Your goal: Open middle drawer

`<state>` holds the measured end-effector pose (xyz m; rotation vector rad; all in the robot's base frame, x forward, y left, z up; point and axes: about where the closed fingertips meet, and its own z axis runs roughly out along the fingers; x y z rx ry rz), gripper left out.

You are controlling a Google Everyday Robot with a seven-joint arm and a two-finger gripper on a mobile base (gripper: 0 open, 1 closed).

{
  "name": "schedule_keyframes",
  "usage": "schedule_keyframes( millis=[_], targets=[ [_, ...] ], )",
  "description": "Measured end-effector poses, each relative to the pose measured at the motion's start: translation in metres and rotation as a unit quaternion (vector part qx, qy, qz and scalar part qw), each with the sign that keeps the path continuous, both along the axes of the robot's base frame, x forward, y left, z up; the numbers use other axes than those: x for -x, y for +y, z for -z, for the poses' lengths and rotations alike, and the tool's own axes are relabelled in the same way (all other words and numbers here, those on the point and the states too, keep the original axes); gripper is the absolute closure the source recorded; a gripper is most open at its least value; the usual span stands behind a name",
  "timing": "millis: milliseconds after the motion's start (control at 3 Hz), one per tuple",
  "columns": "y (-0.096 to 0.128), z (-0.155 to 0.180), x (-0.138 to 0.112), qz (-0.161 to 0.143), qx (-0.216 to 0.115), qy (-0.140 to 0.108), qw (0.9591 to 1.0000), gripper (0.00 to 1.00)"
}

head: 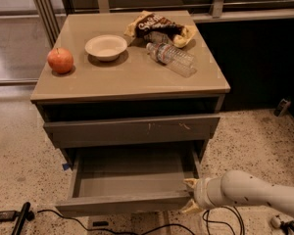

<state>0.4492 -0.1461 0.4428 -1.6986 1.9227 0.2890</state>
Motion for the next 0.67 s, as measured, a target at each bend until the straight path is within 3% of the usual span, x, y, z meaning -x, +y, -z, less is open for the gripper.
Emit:
schedule_keyframes(
  millis=[333,667],
  targets=[
    [0.0000,0.0000,0.0000,0.000,0.000,0.000,1.0000,0.00],
    [0.0000,0.0000,0.0000,0.000,0.000,0.000,1.0000,0.00]
  ],
)
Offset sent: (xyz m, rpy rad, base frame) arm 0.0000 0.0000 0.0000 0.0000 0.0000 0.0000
